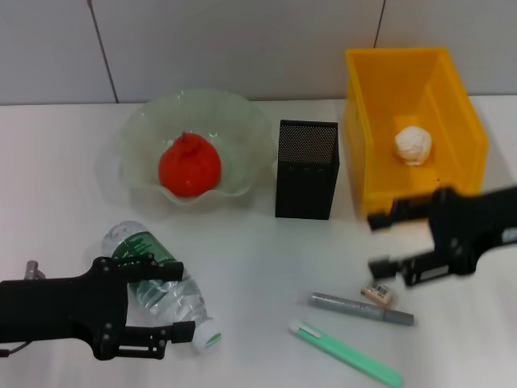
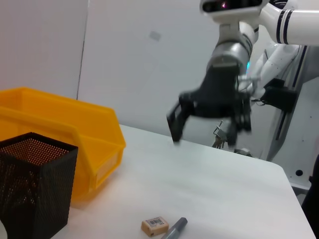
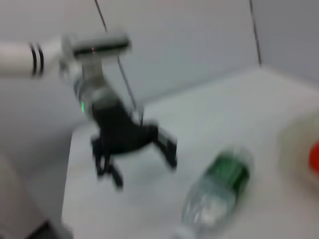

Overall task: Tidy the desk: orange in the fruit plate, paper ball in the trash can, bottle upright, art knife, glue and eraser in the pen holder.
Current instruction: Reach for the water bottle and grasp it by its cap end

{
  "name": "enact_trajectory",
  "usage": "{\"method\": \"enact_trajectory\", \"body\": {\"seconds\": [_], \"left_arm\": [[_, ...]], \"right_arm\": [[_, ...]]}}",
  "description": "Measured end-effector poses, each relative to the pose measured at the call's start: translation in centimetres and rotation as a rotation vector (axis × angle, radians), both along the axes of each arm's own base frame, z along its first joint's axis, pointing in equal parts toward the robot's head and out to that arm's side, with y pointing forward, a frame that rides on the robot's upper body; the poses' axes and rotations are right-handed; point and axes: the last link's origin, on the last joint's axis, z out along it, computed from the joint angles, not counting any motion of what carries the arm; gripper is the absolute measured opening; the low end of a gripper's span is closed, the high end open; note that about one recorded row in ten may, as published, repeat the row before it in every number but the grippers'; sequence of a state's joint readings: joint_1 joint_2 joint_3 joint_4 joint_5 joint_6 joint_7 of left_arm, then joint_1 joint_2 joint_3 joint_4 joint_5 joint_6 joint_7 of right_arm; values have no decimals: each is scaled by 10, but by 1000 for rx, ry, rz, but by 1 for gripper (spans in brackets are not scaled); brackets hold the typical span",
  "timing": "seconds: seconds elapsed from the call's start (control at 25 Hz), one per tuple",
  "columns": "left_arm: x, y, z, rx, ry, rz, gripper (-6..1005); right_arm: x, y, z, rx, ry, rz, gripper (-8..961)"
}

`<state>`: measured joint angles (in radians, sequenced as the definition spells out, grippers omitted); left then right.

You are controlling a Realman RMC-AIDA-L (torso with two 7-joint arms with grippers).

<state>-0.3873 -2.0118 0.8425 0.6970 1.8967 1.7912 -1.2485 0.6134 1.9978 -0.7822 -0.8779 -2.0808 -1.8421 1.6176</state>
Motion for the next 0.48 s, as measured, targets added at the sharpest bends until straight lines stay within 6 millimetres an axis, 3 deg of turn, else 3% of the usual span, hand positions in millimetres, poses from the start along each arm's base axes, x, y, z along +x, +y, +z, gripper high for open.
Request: {"method": "enact_trajectory", "body": {"seconds": [0.12,0.48], "left_arm": [[1,1,1,-1,1,-1,841],[8,11,10,-5,17,-33,841]], "right_arm": [[7,-6,-18,-46,-99,8,783],[13,-10,-26,-38,-124,44,783]]}}
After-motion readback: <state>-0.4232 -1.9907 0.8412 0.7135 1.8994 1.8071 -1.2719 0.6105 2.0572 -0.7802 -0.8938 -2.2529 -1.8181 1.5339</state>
